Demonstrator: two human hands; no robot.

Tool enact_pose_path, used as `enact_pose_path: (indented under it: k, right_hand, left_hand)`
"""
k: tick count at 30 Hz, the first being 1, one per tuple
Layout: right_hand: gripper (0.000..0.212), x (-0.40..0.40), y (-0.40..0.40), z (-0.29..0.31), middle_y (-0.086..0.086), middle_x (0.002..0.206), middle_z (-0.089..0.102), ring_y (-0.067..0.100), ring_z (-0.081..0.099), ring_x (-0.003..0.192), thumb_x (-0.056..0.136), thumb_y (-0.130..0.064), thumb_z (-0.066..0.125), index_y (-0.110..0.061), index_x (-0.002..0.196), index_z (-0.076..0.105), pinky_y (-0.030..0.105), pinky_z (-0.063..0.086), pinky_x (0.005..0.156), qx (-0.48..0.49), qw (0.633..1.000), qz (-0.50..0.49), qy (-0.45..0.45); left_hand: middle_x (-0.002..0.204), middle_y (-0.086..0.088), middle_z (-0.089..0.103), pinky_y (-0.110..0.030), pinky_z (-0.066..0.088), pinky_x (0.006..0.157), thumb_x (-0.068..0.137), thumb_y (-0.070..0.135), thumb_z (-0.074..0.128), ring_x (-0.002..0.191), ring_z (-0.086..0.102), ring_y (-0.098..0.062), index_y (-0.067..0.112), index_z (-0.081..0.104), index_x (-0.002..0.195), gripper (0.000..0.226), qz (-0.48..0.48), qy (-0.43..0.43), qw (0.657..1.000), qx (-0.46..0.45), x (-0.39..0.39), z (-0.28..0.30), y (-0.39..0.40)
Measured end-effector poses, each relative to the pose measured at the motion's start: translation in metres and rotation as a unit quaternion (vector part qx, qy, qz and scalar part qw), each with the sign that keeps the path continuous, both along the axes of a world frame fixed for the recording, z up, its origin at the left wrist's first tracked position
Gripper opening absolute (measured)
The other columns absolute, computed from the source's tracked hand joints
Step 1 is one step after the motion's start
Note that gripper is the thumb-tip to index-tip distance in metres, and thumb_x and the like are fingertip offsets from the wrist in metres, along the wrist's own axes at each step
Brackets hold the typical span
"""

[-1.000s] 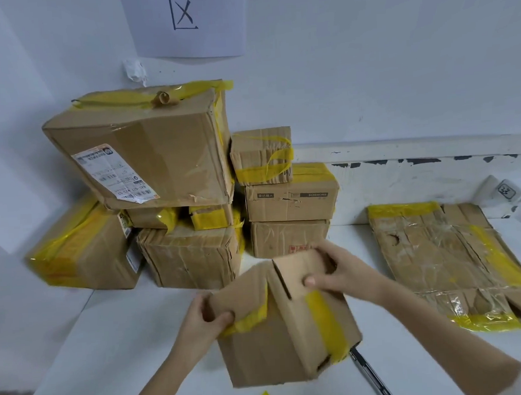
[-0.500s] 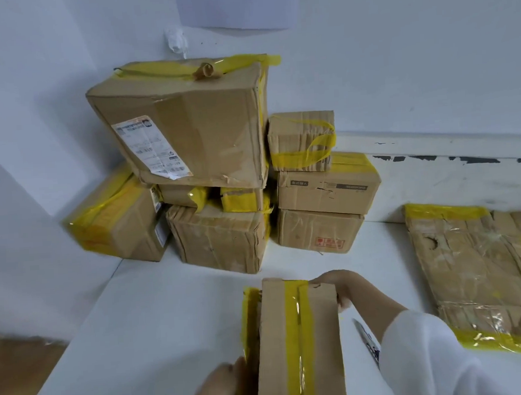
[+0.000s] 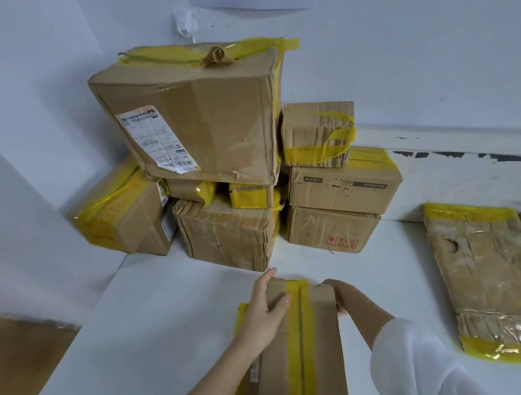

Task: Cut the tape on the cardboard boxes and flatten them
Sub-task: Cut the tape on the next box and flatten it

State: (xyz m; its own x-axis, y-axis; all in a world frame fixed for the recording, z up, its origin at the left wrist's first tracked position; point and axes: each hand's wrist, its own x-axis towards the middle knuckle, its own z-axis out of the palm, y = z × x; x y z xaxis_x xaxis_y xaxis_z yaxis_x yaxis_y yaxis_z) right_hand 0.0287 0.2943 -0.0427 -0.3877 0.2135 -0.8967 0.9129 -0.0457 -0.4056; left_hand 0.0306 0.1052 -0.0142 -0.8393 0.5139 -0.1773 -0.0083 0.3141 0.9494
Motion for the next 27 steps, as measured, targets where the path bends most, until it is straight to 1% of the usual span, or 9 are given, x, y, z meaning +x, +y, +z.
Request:
enact_pose_path:
  k: [2, 4, 6, 9, 11, 15, 18, 23, 27]
  right_hand:
    - [0.033, 0.012, 0.004, 0.007, 0.007, 0.060, 0.043, 0.017, 0.039, 0.054, 0.100, -0.020, 0.043, -0.004, 0.071, 0.047, 0.022, 0.037, 0.052, -0.037, 0.994, -0.076, 0.075]
    - [0.036, 0.025, 0.012, 0.023, 0.011, 0.077, 0.054, 0.020, 0.048, 0.064, 0.102, -0.033, 0.037, -0.002, 0.091, 0.052, 0.024, 0.045, 0.056, 0.010, 0.986, -0.090, 0.142]
    - [0.031, 0.041, 0.015, 0.036, 0.005, 0.098, 0.055, 0.018, 0.054, 0.077, 0.101, -0.036, 0.036, -0.010, 0.109, 0.052, 0.024, 0.048, 0.064, 0.081, 0.973, -0.055, 0.209]
    - [0.022, 0.072, 0.005, 0.046, -0.008, 0.105, 0.052, 0.008, 0.054, 0.092, 0.099, -0.035, 0.041, -0.029, 0.119, 0.047, 0.018, 0.045, 0.073, 0.122, 0.944, 0.028, 0.305]
    - [0.025, 0.093, 0.005, 0.038, -0.011, 0.109, 0.052, 0.001, 0.053, 0.094, 0.098, -0.034, 0.044, -0.030, 0.123, 0.046, 0.011, 0.039, 0.075, 0.179, 0.925, 0.050, 0.333]
    - [0.029, 0.142, 0.030, 0.008, 0.003, 0.115, 0.058, 0.014, 0.056, 0.097, 0.098, -0.028, 0.045, -0.013, 0.122, 0.051, 0.019, 0.039, 0.076, 0.384, 0.899, 0.114, 0.179]
    - [0.031, 0.175, 0.032, -0.019, 0.005, 0.122, 0.053, 0.020, 0.056, 0.109, 0.097, -0.033, 0.044, -0.014, 0.122, 0.047, 0.025, 0.042, 0.084, 0.409, 0.896, 0.168, 0.048]
    - [0.027, 0.186, 0.018, -0.029, 0.003, 0.108, 0.046, 0.023, 0.053, 0.111, 0.093, -0.040, 0.048, -0.018, 0.096, 0.033, 0.029, 0.043, 0.082, 0.416, 0.890, 0.184, 0.023]
    - [0.016, 0.178, 0.011, -0.028, 0.004, 0.109, 0.048, 0.021, 0.051, 0.114, 0.096, -0.030, 0.045, -0.017, 0.096, 0.036, 0.028, 0.043, 0.083, 0.421, 0.883, 0.207, 0.009]
  left_hand:
    - [0.137, 0.021, 0.028, -0.012, 0.021, 0.100, 0.096, 0.021, 0.052, 0.130, 0.022, 0.003, 0.041, 0.029, 0.129, 0.045, 0.003, 0.011, 1.000, -0.006, 0.001, -0.003, 0.005]
    - [0.133, 0.018, 0.033, -0.017, 0.026, 0.104, 0.095, 0.022, 0.052, 0.129, 0.030, -0.002, 0.039, 0.031, 0.126, 0.041, 0.035, 0.016, 0.999, -0.003, 0.002, -0.003, 0.010]
    - [0.130, 0.012, 0.038, -0.026, 0.032, 0.107, 0.095, 0.021, 0.053, 0.126, 0.038, -0.009, 0.033, 0.033, 0.129, 0.041, 0.082, 0.025, 0.996, -0.003, 0.005, -0.004, 0.017]
    - [0.129, 0.007, 0.038, -0.022, 0.032, 0.103, 0.095, 0.018, 0.051, 0.126, 0.039, -0.012, 0.020, 0.034, 0.136, 0.045, 0.145, 0.043, 0.989, 0.007, 0.011, -0.002, 0.028]
    - [0.135, 0.002, 0.038, -0.019, 0.031, 0.100, 0.097, 0.017, 0.048, 0.127, 0.038, -0.013, 0.015, 0.033, 0.140, 0.045, 0.170, 0.043, 0.984, 0.015, 0.012, -0.002, 0.031]
    - [0.148, -0.005, 0.030, -0.027, 0.026, 0.107, 0.100, 0.018, 0.039, 0.137, 0.029, -0.019, 0.011, 0.024, 0.146, 0.048, 0.180, 0.032, 0.983, 0.018, 0.011, -0.007, 0.029]
    - [0.149, -0.007, 0.031, -0.031, 0.025, 0.108, 0.101, 0.019, 0.034, 0.137, 0.029, -0.022, 0.009, 0.024, 0.146, 0.047, 0.198, 0.015, 0.980, 0.023, 0.011, -0.010, 0.027]
    - [0.146, -0.010, 0.034, -0.030, 0.026, 0.106, 0.102, 0.019, 0.031, 0.135, 0.032, -0.024, 0.006, 0.028, 0.144, 0.044, 0.211, 0.016, 0.977, 0.012, 0.011, -0.012, 0.029]
    - [0.144, -0.012, 0.036, -0.029, 0.027, 0.104, 0.102, 0.018, 0.031, 0.133, 0.034, -0.025, 0.004, 0.029, 0.143, 0.043, 0.216, 0.014, 0.976, 0.011, 0.012, -0.010, 0.030]
